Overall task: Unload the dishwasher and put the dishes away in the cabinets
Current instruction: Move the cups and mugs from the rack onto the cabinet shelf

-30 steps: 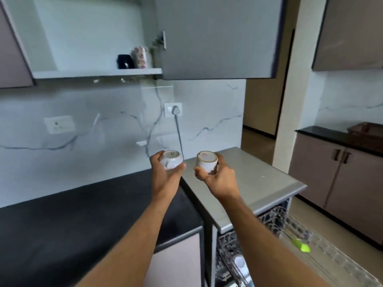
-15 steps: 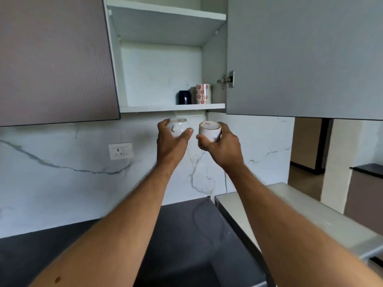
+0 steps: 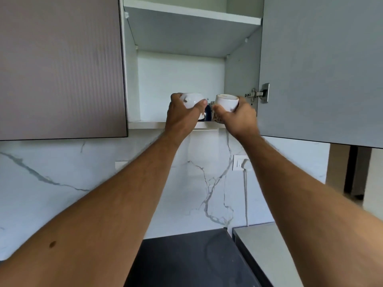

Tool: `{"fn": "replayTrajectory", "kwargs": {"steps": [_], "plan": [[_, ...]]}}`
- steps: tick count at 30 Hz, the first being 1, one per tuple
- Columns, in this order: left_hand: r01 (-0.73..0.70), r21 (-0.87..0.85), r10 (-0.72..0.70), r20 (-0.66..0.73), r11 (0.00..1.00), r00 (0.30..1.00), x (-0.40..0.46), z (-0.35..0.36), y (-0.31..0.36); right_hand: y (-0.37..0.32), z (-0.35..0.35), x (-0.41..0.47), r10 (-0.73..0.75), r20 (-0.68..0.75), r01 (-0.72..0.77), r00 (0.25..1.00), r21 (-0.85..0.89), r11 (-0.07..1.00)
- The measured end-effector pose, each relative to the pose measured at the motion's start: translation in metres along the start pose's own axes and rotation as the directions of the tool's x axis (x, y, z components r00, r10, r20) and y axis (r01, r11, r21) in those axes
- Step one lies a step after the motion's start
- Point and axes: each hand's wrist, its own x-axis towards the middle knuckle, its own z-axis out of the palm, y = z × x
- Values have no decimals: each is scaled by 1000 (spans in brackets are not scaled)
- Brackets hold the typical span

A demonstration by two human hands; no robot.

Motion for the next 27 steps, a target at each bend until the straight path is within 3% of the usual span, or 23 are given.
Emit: {"fn": "replayTrajectory", "kwargs": {"steps": [9, 15, 20, 27], "plan": [[92, 52, -91, -4, 994, 996, 98, 34, -25, 28, 49, 98, 28, 79, -24, 997, -48, 999], [167, 207, -193, 113, 964, 975, 149, 54, -44, 33, 86, 152, 84, 204, -55, 975, -146, 988], [282, 203, -312, 135, 938, 940, 185, 64, -60, 38, 118, 187, 124, 293, -62, 948, -210, 976], [277, 248, -339, 256, 928, 905, 190, 69, -89, 49, 138, 195, 121, 328, -26, 937, -279, 960]]}}
